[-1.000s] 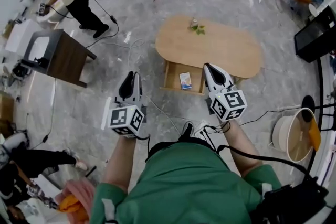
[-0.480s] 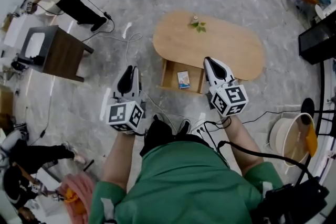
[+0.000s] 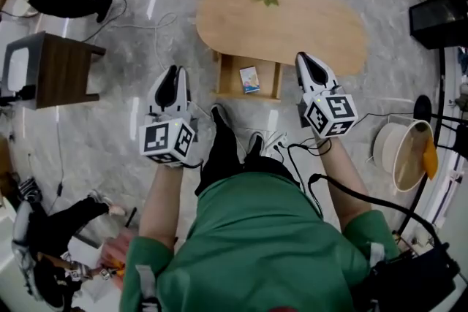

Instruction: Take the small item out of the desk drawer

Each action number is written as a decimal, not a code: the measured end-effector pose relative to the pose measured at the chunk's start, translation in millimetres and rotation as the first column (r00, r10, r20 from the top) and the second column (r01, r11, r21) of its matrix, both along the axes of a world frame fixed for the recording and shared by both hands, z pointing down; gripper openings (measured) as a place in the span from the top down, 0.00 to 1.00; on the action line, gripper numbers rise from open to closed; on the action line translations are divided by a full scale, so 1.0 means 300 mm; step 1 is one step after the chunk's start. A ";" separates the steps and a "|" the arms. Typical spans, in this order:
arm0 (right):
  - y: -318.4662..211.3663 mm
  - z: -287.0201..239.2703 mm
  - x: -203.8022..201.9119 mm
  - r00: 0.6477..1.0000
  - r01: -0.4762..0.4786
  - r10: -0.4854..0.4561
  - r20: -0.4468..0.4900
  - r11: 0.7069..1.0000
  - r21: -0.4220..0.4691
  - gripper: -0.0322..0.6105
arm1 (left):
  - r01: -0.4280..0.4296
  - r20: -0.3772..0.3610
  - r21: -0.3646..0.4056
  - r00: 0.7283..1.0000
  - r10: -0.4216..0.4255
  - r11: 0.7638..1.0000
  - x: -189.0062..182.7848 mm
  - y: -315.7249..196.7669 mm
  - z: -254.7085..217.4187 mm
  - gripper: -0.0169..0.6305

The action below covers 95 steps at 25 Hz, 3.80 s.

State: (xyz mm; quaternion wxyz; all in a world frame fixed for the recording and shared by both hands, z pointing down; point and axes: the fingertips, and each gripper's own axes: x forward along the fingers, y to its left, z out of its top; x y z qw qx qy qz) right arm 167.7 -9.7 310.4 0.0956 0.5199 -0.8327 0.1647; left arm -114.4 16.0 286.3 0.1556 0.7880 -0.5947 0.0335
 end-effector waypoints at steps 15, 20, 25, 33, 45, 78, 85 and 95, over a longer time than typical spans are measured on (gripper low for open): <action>-0.148 0.485 -0.067 0.985 -0.170 0.155 -0.079 0.956 -0.239 0.91 | -0.219 -0.045 -0.208 0.976 0.214 0.953 -0.072 -0.252 0.451 0.86; -0.181 0.742 -0.092 0.991 -0.113 0.082 -0.105 0.936 -0.332 0.91 | -0.293 -0.045 -0.271 0.955 0.292 0.917 0.028 -0.263 0.619 0.86; -0.157 0.992 -0.121 0.996 -0.057 0.025 -0.083 0.908 -0.414 0.91 | -0.282 -0.009 -0.345 0.955 0.297 0.895 0.065 -0.238 0.800 0.86; -0.131 1.368 -0.114 0.994 0.029 -0.082 -0.075 0.841 -0.540 0.91 | -0.219 -0.007 -0.457 0.970 0.243 0.862 0.115 -0.222 1.061 0.86; -0.078 1.780 -0.078 0.975 0.099 -0.204 -0.087 0.750 -0.654 0.83 | -0.205 -0.030 -0.536 0.974 0.224 0.819 0.216 -0.133 1.349 0.86; 0.007 2.366 -0.104 0.949 0.078 -0.303 -0.084 0.484 -0.871 0.83 | -0.239 -0.101 -0.594 0.969 0.224 0.768 0.221 -0.151 1.610 0.86; 0.015 2.302 -0.106 0.948 0.110 -0.313 -0.062 0.504 -0.857 0.87 | -0.245 -0.092 -0.590 0.967 0.237 0.770 0.252 -0.170 1.594 0.86; 0.017 2.222 -0.117 0.952 0.135 -0.303 -0.043 0.543 -0.829 0.88 | -0.248 -0.070 -0.565 0.965 0.253 0.787 0.261 -0.189 1.543 0.86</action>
